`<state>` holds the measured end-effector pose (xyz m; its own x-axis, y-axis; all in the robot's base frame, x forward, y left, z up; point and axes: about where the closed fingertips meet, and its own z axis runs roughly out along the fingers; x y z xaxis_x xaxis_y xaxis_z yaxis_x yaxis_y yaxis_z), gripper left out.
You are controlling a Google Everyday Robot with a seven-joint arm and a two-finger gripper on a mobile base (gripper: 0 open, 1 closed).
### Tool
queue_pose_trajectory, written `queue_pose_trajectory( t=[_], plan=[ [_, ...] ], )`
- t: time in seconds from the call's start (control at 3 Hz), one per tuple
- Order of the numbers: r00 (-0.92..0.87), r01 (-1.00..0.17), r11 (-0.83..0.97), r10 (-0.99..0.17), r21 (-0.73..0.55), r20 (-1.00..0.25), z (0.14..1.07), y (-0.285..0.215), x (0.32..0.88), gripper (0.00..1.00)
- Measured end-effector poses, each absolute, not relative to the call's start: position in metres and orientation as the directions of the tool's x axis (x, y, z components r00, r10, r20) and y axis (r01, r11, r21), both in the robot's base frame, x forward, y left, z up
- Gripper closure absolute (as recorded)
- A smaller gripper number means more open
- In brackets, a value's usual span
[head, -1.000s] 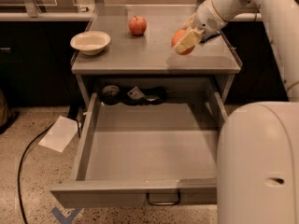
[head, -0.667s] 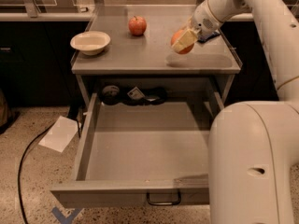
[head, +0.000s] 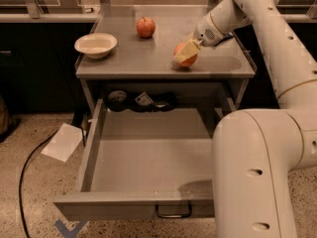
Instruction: Pick orange from top drawer and place on counter
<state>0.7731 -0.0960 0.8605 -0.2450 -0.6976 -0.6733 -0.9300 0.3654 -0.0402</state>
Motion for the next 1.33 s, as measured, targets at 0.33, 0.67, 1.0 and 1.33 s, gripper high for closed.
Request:
queue_pose_trajectory(
  t=[0.33, 0.67, 1.0, 1.33],
  plan=[
    [-0.270, -0.932, 0.364, -0.691, 0.000, -0.671, 0.847, -0.090, 0.773, 1.00],
    [-0.270, -0.932, 0.364, -0.691, 0.000, -0.671, 0.850, -0.090, 0.773, 1.00],
    [-0.291, -0.910, 0.415, -0.671, -0.020, -0.682, 0.855, -0.095, 0.785, 1.00],
    [-0.302, -0.905, 0.426, -0.671, -0.018, -0.677, 0.850, -0.093, 0.790, 1.00]
  ],
)
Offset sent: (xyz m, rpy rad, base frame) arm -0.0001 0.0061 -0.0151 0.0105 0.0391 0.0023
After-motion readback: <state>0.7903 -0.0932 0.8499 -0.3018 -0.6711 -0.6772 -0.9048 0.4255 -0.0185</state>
